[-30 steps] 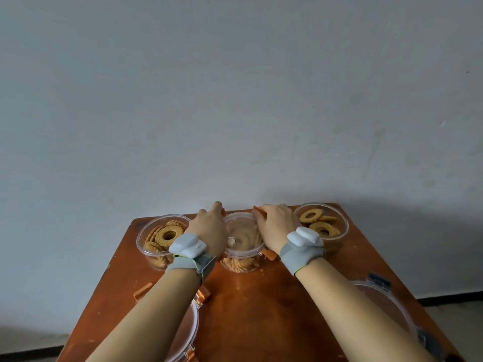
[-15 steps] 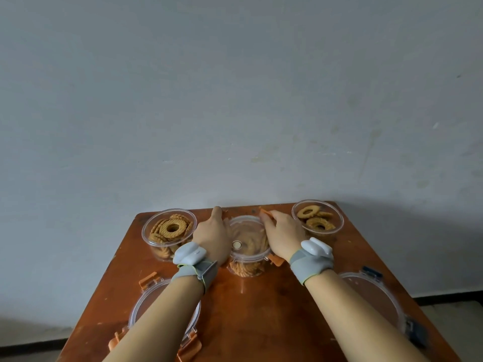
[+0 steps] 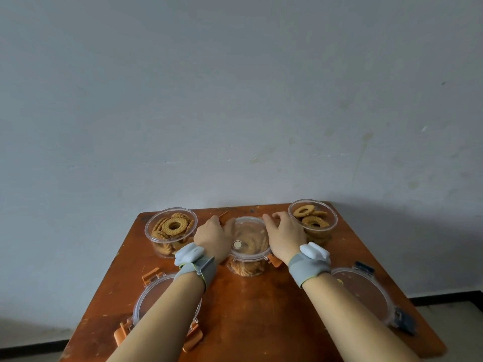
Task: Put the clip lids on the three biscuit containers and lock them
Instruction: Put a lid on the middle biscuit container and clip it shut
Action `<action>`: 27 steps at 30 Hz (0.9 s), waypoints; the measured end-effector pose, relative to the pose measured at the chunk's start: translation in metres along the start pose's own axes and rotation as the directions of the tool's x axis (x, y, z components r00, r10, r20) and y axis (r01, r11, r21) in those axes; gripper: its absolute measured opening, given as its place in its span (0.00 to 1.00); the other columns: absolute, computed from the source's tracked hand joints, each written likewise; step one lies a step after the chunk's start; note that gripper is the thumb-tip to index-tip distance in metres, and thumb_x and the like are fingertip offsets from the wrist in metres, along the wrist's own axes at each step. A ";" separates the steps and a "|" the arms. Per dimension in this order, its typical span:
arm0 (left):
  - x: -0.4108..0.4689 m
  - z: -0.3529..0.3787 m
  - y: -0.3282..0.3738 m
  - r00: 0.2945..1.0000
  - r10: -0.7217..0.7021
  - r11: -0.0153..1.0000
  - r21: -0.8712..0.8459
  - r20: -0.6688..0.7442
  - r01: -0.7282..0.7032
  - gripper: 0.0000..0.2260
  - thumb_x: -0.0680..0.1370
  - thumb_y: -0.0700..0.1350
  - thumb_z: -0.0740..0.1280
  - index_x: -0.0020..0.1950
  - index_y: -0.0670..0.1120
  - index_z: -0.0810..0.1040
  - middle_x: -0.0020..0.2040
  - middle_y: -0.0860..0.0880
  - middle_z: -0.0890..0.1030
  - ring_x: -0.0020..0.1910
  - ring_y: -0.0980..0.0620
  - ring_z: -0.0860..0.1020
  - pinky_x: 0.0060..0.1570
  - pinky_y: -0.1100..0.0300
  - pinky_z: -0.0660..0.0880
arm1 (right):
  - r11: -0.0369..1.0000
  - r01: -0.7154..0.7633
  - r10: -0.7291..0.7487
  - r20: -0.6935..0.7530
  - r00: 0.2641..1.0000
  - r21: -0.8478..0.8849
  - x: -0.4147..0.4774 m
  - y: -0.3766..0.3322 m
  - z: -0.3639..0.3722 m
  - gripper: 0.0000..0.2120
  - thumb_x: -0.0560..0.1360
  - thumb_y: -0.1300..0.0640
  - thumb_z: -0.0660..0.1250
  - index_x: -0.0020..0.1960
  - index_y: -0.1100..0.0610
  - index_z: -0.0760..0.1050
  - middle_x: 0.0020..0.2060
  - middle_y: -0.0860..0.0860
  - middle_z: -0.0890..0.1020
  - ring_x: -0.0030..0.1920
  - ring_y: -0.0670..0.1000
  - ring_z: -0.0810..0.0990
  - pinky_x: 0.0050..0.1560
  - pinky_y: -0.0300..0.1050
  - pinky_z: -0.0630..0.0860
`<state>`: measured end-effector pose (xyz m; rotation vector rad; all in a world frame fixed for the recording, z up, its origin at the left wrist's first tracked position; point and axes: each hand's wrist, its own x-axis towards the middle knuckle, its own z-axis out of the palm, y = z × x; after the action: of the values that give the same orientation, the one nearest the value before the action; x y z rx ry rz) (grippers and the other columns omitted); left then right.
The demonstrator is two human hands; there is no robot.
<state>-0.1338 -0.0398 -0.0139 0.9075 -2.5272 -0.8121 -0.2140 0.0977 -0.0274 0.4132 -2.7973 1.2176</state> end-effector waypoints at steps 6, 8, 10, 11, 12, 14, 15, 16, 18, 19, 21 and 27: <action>-0.002 -0.001 0.002 0.996 -0.086 0.995 -0.051 -0.004 0.086 0.22 0.82 0.57 0.58 0.63 0.39 0.71 0.53 0.40 0.82 0.49 0.40 0.81 0.47 0.51 0.76 | 0.997 0.077 -0.078 -0.068 0.995 -0.021 -0.002 -0.002 -0.001 0.18 0.79 0.44 0.62 0.64 0.53 0.73 0.59 0.53 0.78 0.56 0.54 0.78 0.52 0.47 0.74; -0.005 -0.001 0.003 0.997 -0.076 0.994 -0.085 -0.035 0.072 0.23 0.82 0.56 0.59 0.69 0.42 0.66 0.53 0.40 0.82 0.49 0.39 0.81 0.45 0.53 0.74 | 0.994 0.105 -0.107 -0.079 0.991 -0.027 -0.003 -0.002 -0.001 0.17 0.79 0.45 0.62 0.64 0.52 0.74 0.59 0.52 0.78 0.56 0.53 0.78 0.51 0.47 0.75; -0.003 0.000 0.001 0.998 -0.038 0.996 -0.081 -0.042 0.034 0.19 0.81 0.55 0.59 0.68 0.45 0.69 0.52 0.42 0.83 0.48 0.40 0.82 0.47 0.53 0.75 | 0.991 0.130 -0.132 -0.084 0.988 -0.032 -0.003 -0.002 -0.001 0.17 0.79 0.44 0.63 0.64 0.51 0.75 0.58 0.51 0.79 0.55 0.52 0.78 0.50 0.46 0.76; -0.001 0.001 0.000 0.999 -0.030 0.997 -0.078 -0.025 0.027 0.18 0.81 0.56 0.59 0.64 0.46 0.73 0.51 0.43 0.84 0.47 0.41 0.82 0.48 0.53 0.77 | 0.989 0.141 -0.144 -0.086 0.986 -0.034 -0.003 -0.001 -0.002 0.17 0.79 0.44 0.63 0.63 0.50 0.75 0.57 0.50 0.79 0.54 0.52 0.78 0.50 0.45 0.76; 0.001 0.001 -0.001 0.999 -0.032 0.996 -0.080 0.001 0.032 0.17 0.81 0.57 0.59 0.59 0.46 0.76 0.49 0.44 0.84 0.46 0.42 0.82 0.49 0.51 0.79 | 0.988 0.152 -0.154 -0.083 0.984 -0.038 -0.003 -0.001 -0.002 0.16 0.79 0.44 0.63 0.63 0.50 0.76 0.56 0.50 0.80 0.54 0.51 0.79 0.49 0.45 0.76; 0.004 0.002 -0.004 0.998 -0.044 0.994 -0.098 0.051 0.049 0.19 0.80 0.59 0.59 0.52 0.45 0.80 0.46 0.45 0.84 0.44 0.43 0.82 0.48 0.50 0.80 | 0.986 0.160 -0.162 -0.064 0.985 -0.046 -0.002 0.001 -0.001 0.16 0.78 0.43 0.63 0.61 0.51 0.78 0.53 0.50 0.82 0.53 0.51 0.79 0.49 0.43 0.75; 0.006 0.003 -0.005 0.997 -0.047 0.993 -0.107 0.068 0.054 0.20 0.80 0.60 0.60 0.50 0.45 0.81 0.44 0.45 0.84 0.43 0.43 0.82 0.46 0.52 0.79 | 0.986 0.158 -0.160 -0.050 0.986 -0.048 -0.001 0.002 -0.001 0.17 0.78 0.43 0.63 0.60 0.51 0.80 0.53 0.51 0.82 0.53 0.52 0.79 0.49 0.43 0.74; 0.007 0.003 -0.006 0.995 -0.051 0.992 -0.115 0.083 0.060 0.21 0.80 0.60 0.60 0.47 0.44 0.82 0.41 0.45 0.84 0.42 0.43 0.82 0.44 0.53 0.79 | 0.987 0.155 -0.157 -0.039 0.987 -0.049 -0.001 0.003 -0.001 0.17 0.78 0.43 0.63 0.59 0.52 0.80 0.52 0.51 0.83 0.53 0.52 0.79 0.49 0.43 0.74; 0.009 0.004 -0.009 0.992 -0.059 0.989 -0.127 0.109 0.073 0.22 0.80 0.60 0.60 0.41 0.43 0.81 0.36 0.46 0.81 0.37 0.44 0.80 0.41 0.54 0.77 | 0.988 0.148 -0.149 -0.023 0.989 -0.046 0.001 0.003 0.000 0.18 0.79 0.42 0.62 0.57 0.52 0.81 0.52 0.51 0.84 0.53 0.53 0.80 0.50 0.44 0.75; 0.010 0.004 -0.010 0.991 -0.065 0.988 -0.134 0.120 0.081 0.23 0.80 0.60 0.60 0.38 0.43 0.79 0.33 0.46 0.79 0.35 0.45 0.78 0.40 0.53 0.76 | 0.989 0.144 -0.145 -0.018 0.989 -0.044 0.002 0.004 0.000 0.18 0.79 0.42 0.62 0.56 0.53 0.82 0.52 0.51 0.84 0.53 0.54 0.80 0.50 0.45 0.75; 0.012 0.004 -0.011 0.988 -0.070 0.985 -0.148 0.135 0.090 0.24 0.80 0.59 0.59 0.36 0.43 0.79 0.30 0.47 0.76 0.34 0.45 0.76 0.41 0.52 0.77 | 0.989 0.139 -0.139 -0.009 0.990 -0.045 0.002 0.003 0.000 0.18 0.79 0.42 0.61 0.56 0.53 0.82 0.51 0.51 0.84 0.53 0.54 0.80 0.51 0.46 0.76; 0.012 0.008 -0.013 0.994 -0.052 0.984 -0.166 0.097 0.067 0.25 0.80 0.59 0.59 0.34 0.42 0.79 0.30 0.47 0.77 0.33 0.46 0.76 0.40 0.53 0.77 | 0.987 0.160 -0.160 0.003 0.987 -0.022 0.005 0.004 -0.001 0.18 0.79 0.43 0.62 0.58 0.54 0.81 0.52 0.50 0.85 0.54 0.54 0.80 0.52 0.45 0.75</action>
<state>-0.1401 -0.0527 -0.0266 0.9122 -2.4722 -1.0917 -0.2199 0.1003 -0.0284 0.6230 -2.7140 1.1522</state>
